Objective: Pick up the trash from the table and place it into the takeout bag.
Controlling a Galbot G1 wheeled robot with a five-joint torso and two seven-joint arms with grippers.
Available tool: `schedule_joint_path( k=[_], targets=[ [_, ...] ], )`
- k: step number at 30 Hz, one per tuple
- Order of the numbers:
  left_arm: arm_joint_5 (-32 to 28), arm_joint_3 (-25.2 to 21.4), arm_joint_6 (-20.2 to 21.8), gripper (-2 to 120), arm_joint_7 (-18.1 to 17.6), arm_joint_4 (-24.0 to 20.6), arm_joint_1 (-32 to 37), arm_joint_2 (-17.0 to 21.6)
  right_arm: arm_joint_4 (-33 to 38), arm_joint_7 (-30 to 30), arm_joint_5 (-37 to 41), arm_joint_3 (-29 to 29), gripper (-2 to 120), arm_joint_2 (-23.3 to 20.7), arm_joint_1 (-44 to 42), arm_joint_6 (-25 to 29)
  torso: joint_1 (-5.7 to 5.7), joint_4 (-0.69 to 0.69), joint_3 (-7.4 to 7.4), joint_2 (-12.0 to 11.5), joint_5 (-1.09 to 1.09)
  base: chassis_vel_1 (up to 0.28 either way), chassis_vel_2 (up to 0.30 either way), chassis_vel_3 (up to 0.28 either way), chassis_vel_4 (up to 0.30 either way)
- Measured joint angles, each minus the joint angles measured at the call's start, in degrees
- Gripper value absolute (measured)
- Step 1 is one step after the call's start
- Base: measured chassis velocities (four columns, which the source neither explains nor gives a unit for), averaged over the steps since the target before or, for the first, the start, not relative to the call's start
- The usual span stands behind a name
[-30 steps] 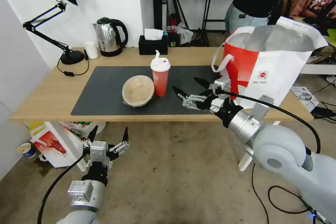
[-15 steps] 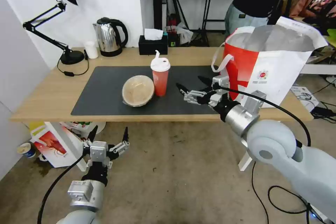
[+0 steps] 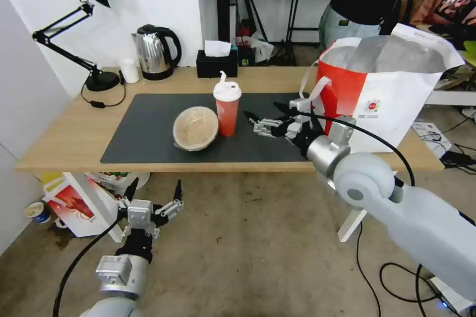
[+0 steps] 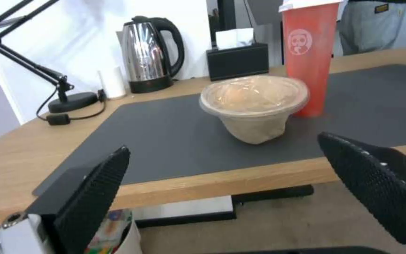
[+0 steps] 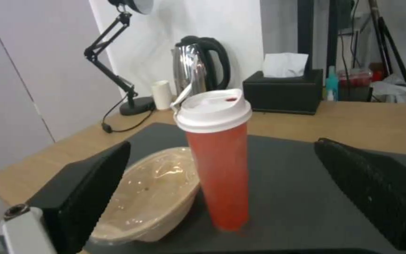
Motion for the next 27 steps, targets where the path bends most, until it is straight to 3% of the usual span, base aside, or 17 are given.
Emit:
schedule_joint_path(
  k=[27],
  targets=[
    [0.00,0.00,0.00,100,0.00,0.00,0.00,0.00,-9.71,-1.04,0.43,-6.87,100,5.21,8.07,-1.13,0.00,0.00,0.00,0.01,0.00,0.000,0.000,0.000,0.000]
  ],
)
